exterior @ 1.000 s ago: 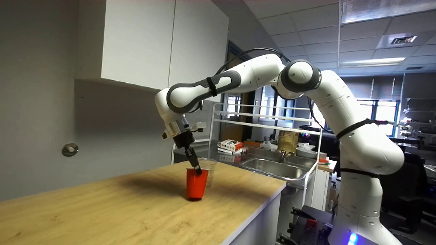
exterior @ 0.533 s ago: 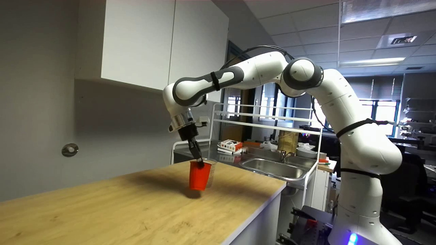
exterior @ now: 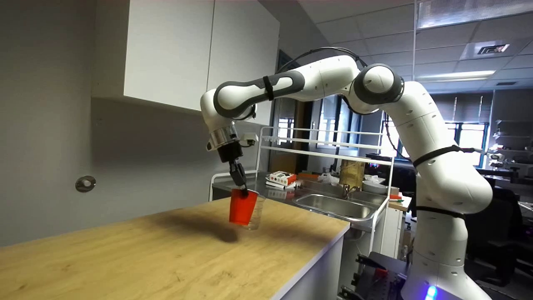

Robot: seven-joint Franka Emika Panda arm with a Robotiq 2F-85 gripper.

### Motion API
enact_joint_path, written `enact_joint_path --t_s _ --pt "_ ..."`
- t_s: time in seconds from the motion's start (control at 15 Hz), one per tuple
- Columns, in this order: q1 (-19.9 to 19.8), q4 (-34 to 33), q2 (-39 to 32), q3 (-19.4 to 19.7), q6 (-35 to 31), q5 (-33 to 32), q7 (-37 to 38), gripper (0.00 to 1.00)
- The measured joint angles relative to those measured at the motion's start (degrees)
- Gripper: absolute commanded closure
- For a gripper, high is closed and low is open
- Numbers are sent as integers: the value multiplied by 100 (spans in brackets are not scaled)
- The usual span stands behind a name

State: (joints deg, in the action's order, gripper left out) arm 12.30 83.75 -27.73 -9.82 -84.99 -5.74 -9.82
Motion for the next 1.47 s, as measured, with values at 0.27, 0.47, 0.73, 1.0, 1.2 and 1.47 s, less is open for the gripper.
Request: enact_joint_path --t_s 0.27,0.47,0.73,1.0,1.2,1.47 --pt "123 -10 153 -42 44 10 18 96" --pt "136 -13 386 -74 136 64 -13 96" --pt "103 -17 790 -83 310 131 -312 96" --pt "-141 -21 1141 -82 345 383 -1204 96" --pt "-541 -22 1267 -42 343 748 -2031 96" --pt "-1099 -22 1241 131 349 1255 -3043 96"
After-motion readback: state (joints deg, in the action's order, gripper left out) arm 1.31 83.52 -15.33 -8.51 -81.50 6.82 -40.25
